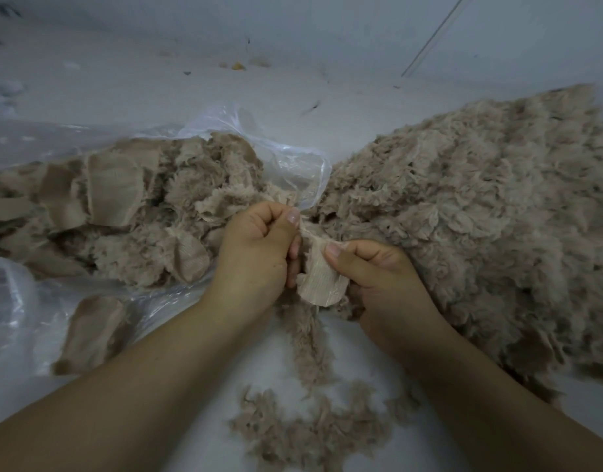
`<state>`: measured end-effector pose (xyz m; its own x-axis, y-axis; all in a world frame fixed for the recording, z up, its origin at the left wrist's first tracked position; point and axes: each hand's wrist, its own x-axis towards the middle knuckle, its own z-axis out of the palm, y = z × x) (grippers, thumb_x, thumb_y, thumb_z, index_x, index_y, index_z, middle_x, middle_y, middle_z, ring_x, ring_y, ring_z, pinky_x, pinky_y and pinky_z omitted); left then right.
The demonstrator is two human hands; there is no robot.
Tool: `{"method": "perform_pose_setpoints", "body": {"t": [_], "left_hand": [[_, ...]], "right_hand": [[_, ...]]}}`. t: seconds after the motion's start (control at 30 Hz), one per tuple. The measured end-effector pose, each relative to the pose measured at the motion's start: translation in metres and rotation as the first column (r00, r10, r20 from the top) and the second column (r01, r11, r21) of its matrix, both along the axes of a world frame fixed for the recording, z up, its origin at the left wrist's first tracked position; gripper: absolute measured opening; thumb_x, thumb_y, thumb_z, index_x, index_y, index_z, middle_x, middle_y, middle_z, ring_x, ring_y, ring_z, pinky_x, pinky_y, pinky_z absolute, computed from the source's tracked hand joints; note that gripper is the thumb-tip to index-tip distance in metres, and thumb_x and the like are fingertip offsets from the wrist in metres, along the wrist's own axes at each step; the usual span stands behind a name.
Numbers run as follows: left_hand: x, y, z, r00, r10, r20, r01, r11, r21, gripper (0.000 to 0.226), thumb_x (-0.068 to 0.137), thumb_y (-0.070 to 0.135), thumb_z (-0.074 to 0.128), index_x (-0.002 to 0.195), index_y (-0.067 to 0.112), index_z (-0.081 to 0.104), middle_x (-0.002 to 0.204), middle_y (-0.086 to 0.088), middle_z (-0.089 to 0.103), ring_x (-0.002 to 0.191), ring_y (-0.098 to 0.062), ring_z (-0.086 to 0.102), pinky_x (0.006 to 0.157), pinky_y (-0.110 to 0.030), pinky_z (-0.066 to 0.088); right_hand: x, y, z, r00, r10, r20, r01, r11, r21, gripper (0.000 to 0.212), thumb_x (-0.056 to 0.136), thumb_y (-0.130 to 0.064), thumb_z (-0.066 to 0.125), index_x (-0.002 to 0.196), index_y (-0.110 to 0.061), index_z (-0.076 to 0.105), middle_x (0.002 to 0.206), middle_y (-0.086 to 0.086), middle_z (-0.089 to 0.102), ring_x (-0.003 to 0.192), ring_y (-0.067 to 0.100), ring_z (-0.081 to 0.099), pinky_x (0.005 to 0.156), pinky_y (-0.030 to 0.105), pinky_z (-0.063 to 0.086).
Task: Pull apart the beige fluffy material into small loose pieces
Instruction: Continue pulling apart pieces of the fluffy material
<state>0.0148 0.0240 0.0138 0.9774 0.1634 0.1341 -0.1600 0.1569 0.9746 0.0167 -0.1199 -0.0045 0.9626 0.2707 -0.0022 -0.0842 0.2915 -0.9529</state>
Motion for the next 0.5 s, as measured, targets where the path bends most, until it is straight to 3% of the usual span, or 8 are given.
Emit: {"method": "perform_pose_setpoints", "body": {"t": [0.17, 0.3, 0.4, 0.47, 0.5], "left_hand": [[0.006, 0.01, 0.001, 0.998, 0.043, 0.039, -0.041, 0.999, -0.03, 0.039, 0.103, 0.014, 0.042, 0.065, 0.012, 0.048, 0.047, -0.006, 0.044, 0.032, -0.018, 0.032, 0.037, -0.018, 0.027], [-0.002, 0.012, 0.001, 0.978, -0.208, -0.025, 0.209, 0.978, 0.028, 0.022, 0.086, 0.019, 0.058, 0.064, 0.014, 0.057, 0.045, -0.009, 0.048, 0.027, -0.019, 0.033, 0.036, -0.014, 0.027], [-0.006, 0.01, 0.001, 0.941, -0.308, -0.141, 0.323, 0.942, 0.096, 0.016, 0.075, 0.019, 0.057, 0.064, 0.007, 0.057, 0.043, -0.011, 0.047, 0.025, -0.019, 0.033, 0.035, -0.013, 0.026], [-0.008, 0.01, 0.002, 0.902, -0.366, -0.228, 0.388, 0.92, 0.06, 0.008, 0.071, 0.015, 0.054, 0.075, 0.01, 0.058, 0.047, -0.013, 0.051, 0.027, -0.021, 0.038, 0.034, -0.015, 0.028], [-0.009, 0.009, 0.002, 0.869, -0.418, -0.264, 0.445, 0.894, 0.052, 0.014, 0.072, 0.014, 0.056, 0.085, 0.009, 0.057, 0.05, -0.014, 0.053, 0.028, -0.021, 0.041, 0.034, -0.016, 0.029]], "right_hand": [[0.002, 0.0, 0.001, 0.998, -0.051, -0.043, 0.053, 0.997, 0.05, 0.022, 0.082, -0.021, 0.064, 0.081, -0.001, 0.073, 0.076, 0.013, 0.073, 0.066, 0.019, 0.07, 0.058, 0.025, 0.055], [0.002, 0.0, 0.002, 0.999, -0.046, -0.022, 0.048, 0.995, 0.085, 0.029, 0.088, -0.03, 0.058, 0.087, -0.007, 0.077, 0.087, 0.018, 0.074, 0.078, 0.026, 0.071, 0.071, 0.033, 0.058], [0.002, -0.001, 0.002, 0.996, -0.073, -0.05, 0.076, 0.995, 0.062, 0.041, 0.094, -0.036, 0.054, 0.09, 0.0, 0.072, 0.086, 0.027, 0.069, 0.077, 0.035, 0.065, 0.07, 0.037, 0.053], [0.002, 0.0, 0.002, 0.993, -0.095, -0.076, 0.099, 0.994, 0.054, 0.048, 0.094, -0.041, 0.054, 0.09, 0.006, 0.066, 0.082, 0.033, 0.058, 0.073, 0.041, 0.054, 0.065, 0.039, 0.045], [0.002, 0.0, 0.002, 0.992, -0.097, -0.077, 0.102, 0.993, 0.06, 0.047, 0.093, -0.042, 0.054, 0.087, 0.003, 0.067, 0.079, 0.031, 0.058, 0.068, 0.041, 0.053, 0.061, 0.036, 0.046]]}}
